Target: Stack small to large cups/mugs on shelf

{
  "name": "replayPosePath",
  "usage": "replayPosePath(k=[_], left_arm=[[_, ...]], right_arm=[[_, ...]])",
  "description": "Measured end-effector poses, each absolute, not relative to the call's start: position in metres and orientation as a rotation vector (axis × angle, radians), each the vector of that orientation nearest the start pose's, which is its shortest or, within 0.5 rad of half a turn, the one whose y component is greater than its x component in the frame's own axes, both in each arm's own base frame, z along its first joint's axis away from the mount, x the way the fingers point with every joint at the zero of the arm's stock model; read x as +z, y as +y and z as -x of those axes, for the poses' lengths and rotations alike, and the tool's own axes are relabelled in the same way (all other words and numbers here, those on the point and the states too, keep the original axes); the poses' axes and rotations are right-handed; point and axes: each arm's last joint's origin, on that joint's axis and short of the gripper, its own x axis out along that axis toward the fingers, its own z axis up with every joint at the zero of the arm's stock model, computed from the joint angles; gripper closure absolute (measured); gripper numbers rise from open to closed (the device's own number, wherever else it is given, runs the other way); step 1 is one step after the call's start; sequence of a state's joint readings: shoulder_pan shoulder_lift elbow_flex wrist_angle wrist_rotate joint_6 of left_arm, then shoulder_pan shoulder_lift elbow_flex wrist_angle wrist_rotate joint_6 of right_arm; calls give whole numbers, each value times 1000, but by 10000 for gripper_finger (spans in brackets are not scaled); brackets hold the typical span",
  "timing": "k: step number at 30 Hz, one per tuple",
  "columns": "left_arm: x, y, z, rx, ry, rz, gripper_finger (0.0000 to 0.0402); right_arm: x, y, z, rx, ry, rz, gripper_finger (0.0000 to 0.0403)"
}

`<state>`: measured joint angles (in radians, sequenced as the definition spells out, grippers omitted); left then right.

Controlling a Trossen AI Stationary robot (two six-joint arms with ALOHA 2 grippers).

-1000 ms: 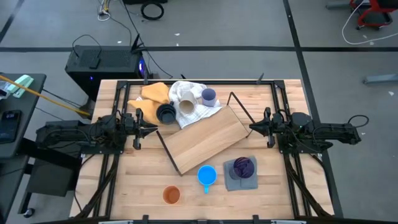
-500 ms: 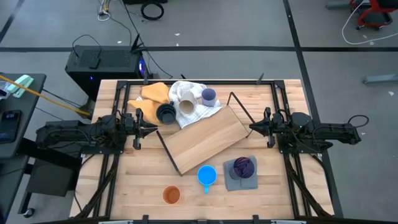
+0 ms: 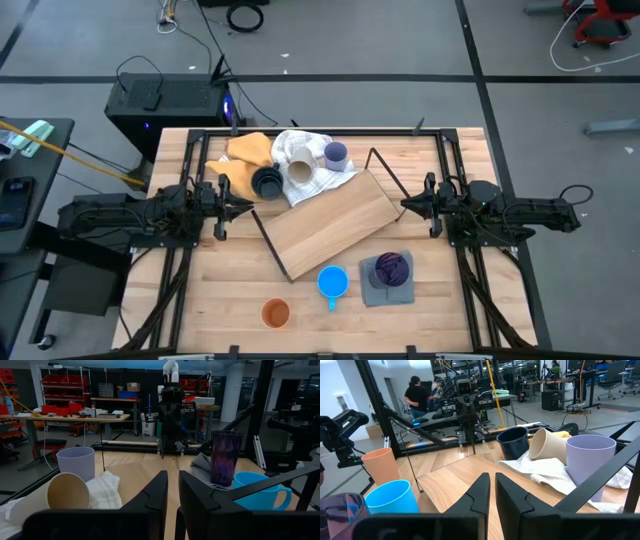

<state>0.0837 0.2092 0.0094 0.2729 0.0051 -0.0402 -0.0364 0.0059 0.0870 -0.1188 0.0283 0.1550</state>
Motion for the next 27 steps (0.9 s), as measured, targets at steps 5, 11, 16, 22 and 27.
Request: replayPosePath(k=[5,11,16,22,27], left_arm=[[176,9,-110,77,-75,37,342],[176,9,-110,77,-75,37,350],[176,9,-110,77,-75,37,348],[176,9,-110,77,-75,37,340],[176,9,-110,77,-75,37,343]], right_arm=[[181,-4,-92,-68,33,-155,368],[181,-4,-92,-68,33,-155,368],[181,-4,-92,-67,33,-155,368],[181,-4,-92,-67,33,-155,368],[181,-4,-92,-67,33,-155,368]])
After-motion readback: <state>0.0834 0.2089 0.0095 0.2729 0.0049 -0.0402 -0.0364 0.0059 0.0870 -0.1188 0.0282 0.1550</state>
